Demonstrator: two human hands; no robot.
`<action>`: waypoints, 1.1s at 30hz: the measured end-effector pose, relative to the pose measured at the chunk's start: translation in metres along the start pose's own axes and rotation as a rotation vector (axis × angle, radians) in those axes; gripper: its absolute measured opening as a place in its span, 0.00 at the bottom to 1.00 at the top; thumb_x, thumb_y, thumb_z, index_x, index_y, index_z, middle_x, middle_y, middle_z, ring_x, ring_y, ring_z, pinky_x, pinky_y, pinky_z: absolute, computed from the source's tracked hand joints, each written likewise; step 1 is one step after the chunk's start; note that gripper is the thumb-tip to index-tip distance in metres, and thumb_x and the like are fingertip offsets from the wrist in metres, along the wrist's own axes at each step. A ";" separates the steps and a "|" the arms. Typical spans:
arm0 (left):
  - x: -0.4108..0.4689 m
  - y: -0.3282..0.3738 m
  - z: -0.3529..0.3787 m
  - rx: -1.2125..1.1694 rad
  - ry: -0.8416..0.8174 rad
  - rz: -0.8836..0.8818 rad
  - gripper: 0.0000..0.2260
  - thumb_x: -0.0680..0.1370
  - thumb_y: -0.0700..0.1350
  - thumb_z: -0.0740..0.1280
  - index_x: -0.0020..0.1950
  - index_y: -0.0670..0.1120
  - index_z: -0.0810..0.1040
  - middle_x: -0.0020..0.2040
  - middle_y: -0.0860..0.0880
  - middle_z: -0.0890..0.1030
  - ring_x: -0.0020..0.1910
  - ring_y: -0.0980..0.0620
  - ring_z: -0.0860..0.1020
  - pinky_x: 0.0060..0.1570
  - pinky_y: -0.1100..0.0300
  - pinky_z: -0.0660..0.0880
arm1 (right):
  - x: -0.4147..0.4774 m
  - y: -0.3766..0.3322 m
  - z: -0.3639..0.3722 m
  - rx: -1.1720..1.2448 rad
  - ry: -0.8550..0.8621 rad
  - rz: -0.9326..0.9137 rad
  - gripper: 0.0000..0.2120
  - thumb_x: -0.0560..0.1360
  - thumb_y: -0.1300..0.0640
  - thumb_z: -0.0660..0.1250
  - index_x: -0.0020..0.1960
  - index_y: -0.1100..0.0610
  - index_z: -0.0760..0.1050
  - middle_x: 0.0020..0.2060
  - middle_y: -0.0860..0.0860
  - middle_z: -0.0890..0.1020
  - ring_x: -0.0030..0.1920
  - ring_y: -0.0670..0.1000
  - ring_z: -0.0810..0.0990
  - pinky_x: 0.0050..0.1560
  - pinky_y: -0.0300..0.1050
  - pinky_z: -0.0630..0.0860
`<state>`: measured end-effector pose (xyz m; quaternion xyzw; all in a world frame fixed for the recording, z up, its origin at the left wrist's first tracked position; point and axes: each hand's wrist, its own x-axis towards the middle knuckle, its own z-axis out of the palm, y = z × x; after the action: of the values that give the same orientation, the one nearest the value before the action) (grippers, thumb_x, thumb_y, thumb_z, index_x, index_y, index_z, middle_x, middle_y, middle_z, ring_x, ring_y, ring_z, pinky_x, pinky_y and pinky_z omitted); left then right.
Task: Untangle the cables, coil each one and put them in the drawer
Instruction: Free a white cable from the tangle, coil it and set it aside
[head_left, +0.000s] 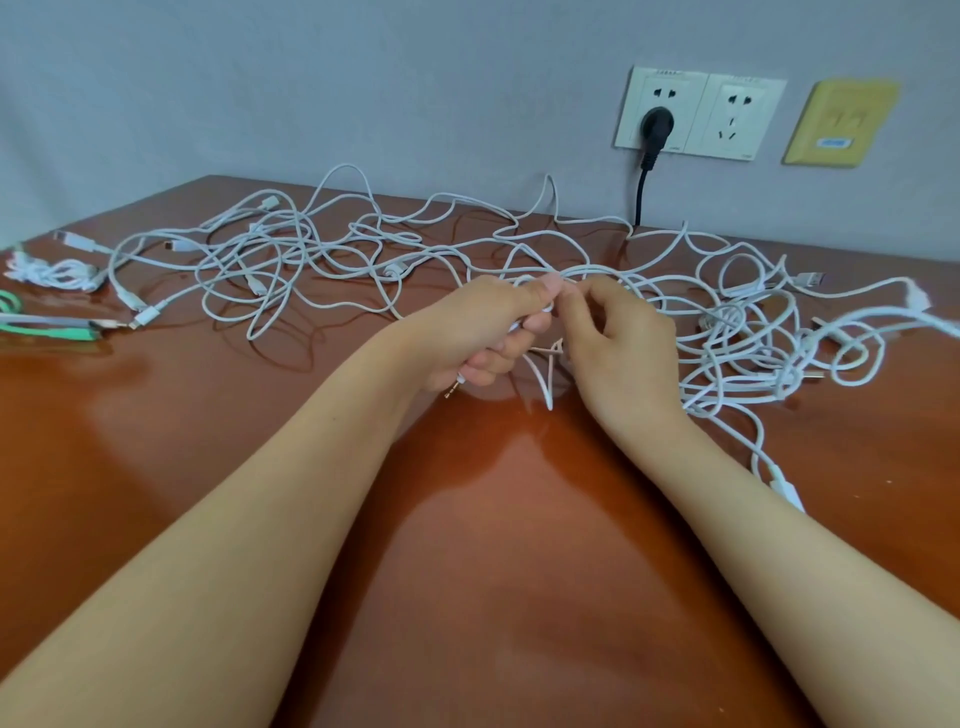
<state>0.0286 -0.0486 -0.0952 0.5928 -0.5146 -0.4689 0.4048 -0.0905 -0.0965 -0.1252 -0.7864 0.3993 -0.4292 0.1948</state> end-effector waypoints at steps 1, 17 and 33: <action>0.002 0.000 0.000 -0.032 0.040 0.013 0.19 0.82 0.55 0.52 0.34 0.47 0.62 0.19 0.54 0.59 0.15 0.59 0.54 0.17 0.71 0.50 | -0.001 -0.002 -0.001 -0.070 -0.028 -0.012 0.12 0.78 0.50 0.59 0.42 0.53 0.76 0.28 0.47 0.74 0.39 0.54 0.77 0.42 0.47 0.67; 0.014 -0.009 -0.008 -0.130 0.393 0.113 0.18 0.82 0.52 0.54 0.34 0.47 0.64 0.18 0.54 0.61 0.14 0.58 0.56 0.20 0.72 0.52 | -0.006 -0.004 -0.002 -0.200 -0.155 -0.147 0.09 0.81 0.54 0.55 0.52 0.55 0.72 0.27 0.48 0.70 0.43 0.62 0.77 0.49 0.52 0.67; 0.018 -0.006 0.006 0.397 0.640 0.205 0.18 0.82 0.49 0.55 0.33 0.50 0.70 0.33 0.50 0.72 0.44 0.48 0.72 0.44 0.59 0.63 | -0.006 -0.001 0.005 -0.231 -0.176 -0.293 0.17 0.74 0.49 0.51 0.50 0.52 0.76 0.32 0.51 0.80 0.40 0.60 0.79 0.48 0.51 0.69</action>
<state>0.0251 -0.0653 -0.1053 0.7214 -0.4994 -0.1087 0.4672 -0.0878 -0.0914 -0.1311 -0.8877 0.3086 -0.3339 0.0729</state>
